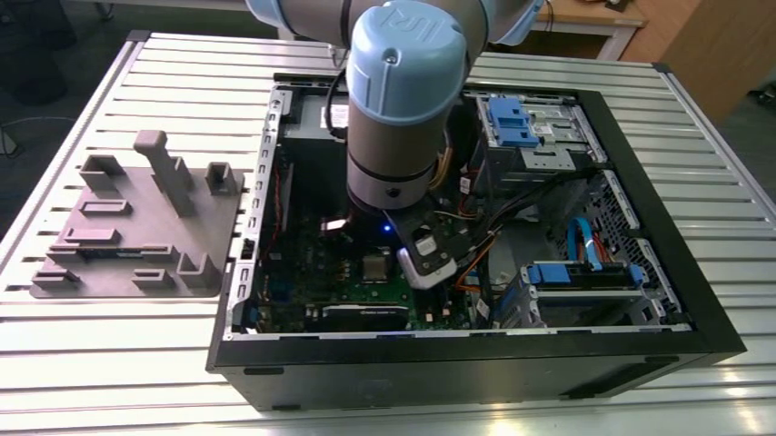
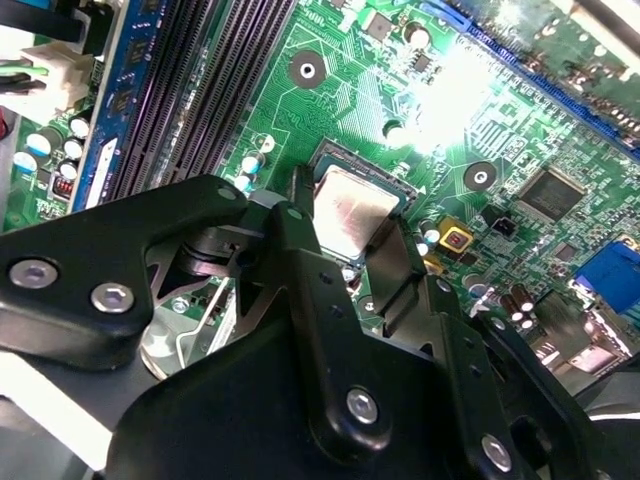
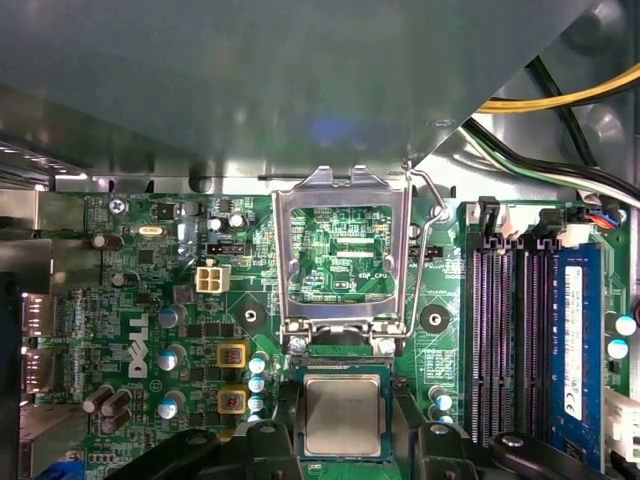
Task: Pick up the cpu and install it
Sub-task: 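Place the cpu into insertion slot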
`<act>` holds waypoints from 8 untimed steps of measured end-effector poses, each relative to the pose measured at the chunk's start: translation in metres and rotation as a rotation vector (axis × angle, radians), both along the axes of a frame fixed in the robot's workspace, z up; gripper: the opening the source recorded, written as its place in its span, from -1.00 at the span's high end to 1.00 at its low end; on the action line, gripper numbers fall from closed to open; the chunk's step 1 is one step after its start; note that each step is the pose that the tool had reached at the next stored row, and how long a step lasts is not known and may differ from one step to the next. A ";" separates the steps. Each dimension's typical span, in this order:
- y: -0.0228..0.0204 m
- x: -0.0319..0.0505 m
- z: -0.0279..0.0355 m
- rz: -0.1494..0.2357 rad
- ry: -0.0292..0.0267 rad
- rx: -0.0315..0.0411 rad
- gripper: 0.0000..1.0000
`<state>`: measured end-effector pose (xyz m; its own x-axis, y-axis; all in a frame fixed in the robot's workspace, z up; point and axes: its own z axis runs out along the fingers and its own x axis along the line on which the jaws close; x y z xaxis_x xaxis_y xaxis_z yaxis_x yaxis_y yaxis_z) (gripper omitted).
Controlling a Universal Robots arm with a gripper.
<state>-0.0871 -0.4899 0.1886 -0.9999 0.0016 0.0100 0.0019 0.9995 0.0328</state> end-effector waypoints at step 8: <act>-0.0001 -0.0005 -0.0001 0.000 0.0002 -0.0002 0.09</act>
<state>-0.0875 -0.4900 0.1886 -0.9999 0.0019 0.0103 0.0022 0.9995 0.0326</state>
